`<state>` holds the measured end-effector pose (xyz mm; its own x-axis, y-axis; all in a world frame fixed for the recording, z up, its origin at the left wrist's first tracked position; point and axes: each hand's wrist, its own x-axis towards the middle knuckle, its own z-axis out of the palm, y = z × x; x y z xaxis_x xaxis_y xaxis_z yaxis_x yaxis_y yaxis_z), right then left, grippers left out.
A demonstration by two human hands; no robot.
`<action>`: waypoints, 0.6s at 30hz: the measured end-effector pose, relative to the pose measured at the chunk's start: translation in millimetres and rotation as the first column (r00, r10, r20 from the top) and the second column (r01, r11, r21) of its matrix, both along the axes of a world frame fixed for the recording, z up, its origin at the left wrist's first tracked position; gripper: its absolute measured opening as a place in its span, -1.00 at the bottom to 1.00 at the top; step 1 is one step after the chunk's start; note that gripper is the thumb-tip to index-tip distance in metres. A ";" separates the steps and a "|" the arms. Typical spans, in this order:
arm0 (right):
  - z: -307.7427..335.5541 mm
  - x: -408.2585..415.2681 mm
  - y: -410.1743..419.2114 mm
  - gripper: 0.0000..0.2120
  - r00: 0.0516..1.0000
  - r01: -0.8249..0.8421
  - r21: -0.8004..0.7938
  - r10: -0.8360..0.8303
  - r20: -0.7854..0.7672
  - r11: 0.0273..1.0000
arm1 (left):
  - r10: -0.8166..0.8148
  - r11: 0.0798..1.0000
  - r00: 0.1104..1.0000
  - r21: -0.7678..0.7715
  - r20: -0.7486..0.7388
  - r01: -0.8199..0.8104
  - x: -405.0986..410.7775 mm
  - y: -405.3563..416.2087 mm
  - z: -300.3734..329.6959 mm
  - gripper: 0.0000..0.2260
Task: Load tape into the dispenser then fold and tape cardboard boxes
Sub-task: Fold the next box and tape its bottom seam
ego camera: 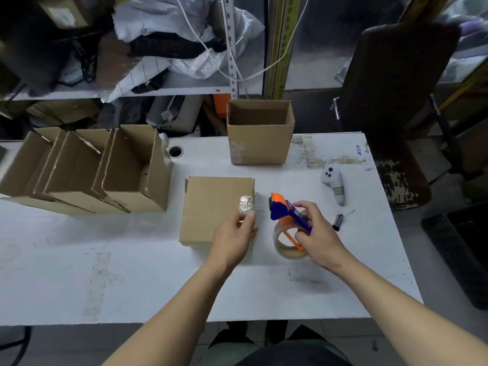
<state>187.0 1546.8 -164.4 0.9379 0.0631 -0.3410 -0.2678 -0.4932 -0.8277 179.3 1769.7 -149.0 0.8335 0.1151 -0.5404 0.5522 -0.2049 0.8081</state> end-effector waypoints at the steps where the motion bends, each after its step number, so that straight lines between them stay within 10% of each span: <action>1: 8.9 -1.4 0.5 -0.39 0.997 -0.028 0.015 0.027 0.067 0.999 | 0.065 0.985 0.994 -0.153 -0.092 -0.079 -0.4 -2.3 10.7 -0.62; 6: 26.0 -4.5 -5.0 -0.16 0.941 -0.183 -0.069 0.195 0.275 0.981 | 0.009 0.904 0.974 -0.414 -0.228 -0.106 -2.6 -2.1 52.9 -0.48; 18: 23.7 -12.1 -7.1 -0.25 0.849 -0.254 -0.054 0.250 0.465 0.966 | 0.104 0.926 0.988 -0.351 -0.112 -0.137 -7.2 0.6 62.7 -0.74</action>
